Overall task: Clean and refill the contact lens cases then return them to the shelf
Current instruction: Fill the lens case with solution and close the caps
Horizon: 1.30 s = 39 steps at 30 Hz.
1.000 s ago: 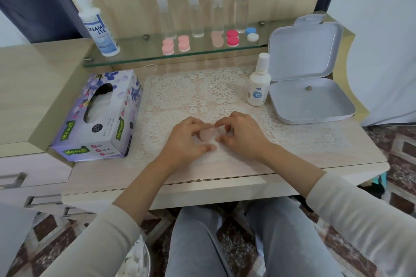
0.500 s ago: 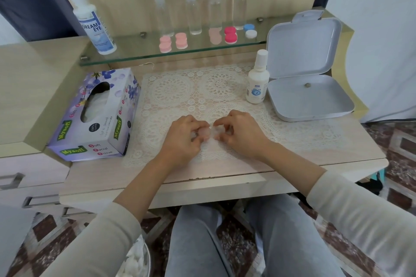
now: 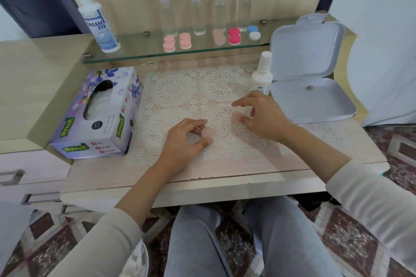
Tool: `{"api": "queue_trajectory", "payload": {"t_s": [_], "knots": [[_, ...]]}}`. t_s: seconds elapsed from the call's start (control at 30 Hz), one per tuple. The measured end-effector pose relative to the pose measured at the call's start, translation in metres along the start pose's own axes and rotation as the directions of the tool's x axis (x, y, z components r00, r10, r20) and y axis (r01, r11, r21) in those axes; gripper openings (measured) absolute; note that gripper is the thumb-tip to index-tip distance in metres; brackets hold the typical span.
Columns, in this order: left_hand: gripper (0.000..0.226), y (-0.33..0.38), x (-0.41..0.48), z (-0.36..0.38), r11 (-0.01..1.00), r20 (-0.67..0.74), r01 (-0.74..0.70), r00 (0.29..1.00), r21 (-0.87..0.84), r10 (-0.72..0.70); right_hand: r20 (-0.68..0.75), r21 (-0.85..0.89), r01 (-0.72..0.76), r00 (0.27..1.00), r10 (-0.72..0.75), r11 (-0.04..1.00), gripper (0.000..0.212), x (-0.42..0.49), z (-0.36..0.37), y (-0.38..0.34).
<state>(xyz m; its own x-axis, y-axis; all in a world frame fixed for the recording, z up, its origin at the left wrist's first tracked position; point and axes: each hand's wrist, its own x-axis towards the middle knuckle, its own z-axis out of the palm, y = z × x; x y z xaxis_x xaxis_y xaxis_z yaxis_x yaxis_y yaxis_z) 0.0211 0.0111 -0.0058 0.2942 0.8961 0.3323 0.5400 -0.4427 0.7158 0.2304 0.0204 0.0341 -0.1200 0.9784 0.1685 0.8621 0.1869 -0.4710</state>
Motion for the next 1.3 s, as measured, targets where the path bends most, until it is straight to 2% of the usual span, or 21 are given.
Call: {"api": "queue_trajectory", "payload": {"t_s": [0.1,0.2,0.33,0.47,0.6,0.83,1.03,1.2,1.3], "knots": [[0.040,-0.001,0.000,0.001,1.000,-0.011,0.004,1.000,-0.004,-0.004,0.110,-0.116,0.041,0.994,-0.028,0.992,0.045,0.000,0.002,-0.001],[0.039,-0.002,-0.001,0.001,1.000,-0.016,-0.007,1.000,-0.003,0.007,0.178,-0.221,0.123,0.980,-0.083,0.968,0.043,0.002,0.006,-0.003],[0.034,-0.002,-0.002,0.001,1.000,-0.024,-0.015,1.000,-0.007,0.015,0.094,-0.082,0.040,0.995,-0.032,0.996,0.030,0.002,0.007,-0.007],[0.035,-0.001,-0.003,0.002,1.000,-0.017,-0.003,1.000,-0.006,0.003,0.105,0.033,0.103,0.989,-0.105,0.994,0.029,0.002,0.001,-0.020],[0.032,-0.004,-0.002,0.002,1.000,-0.013,-0.002,1.000,0.002,0.002,0.244,0.009,0.162,0.957,-0.159,0.987,0.029,0.003,0.002,-0.030],[0.031,-0.001,-0.002,0.001,1.000,0.004,0.010,1.000,0.014,-0.010,0.342,-0.053,0.236,0.917,-0.204,0.970,0.033,-0.003,0.001,-0.039],[0.031,0.000,-0.002,0.001,0.999,0.018,0.024,1.000,0.024,-0.024,0.377,-0.095,0.243,0.906,-0.191,0.965,0.028,-0.002,0.002,-0.042],[0.028,-0.001,-0.001,0.001,0.998,0.040,0.032,0.999,0.051,-0.034,0.397,-0.214,0.240,0.907,-0.140,0.947,0.012,0.002,0.003,-0.049],[0.034,0.000,-0.001,0.000,0.997,0.068,0.035,0.997,0.065,-0.039,0.361,-0.246,0.204,0.926,-0.106,0.947,0.020,0.002,0.005,-0.048]]}}
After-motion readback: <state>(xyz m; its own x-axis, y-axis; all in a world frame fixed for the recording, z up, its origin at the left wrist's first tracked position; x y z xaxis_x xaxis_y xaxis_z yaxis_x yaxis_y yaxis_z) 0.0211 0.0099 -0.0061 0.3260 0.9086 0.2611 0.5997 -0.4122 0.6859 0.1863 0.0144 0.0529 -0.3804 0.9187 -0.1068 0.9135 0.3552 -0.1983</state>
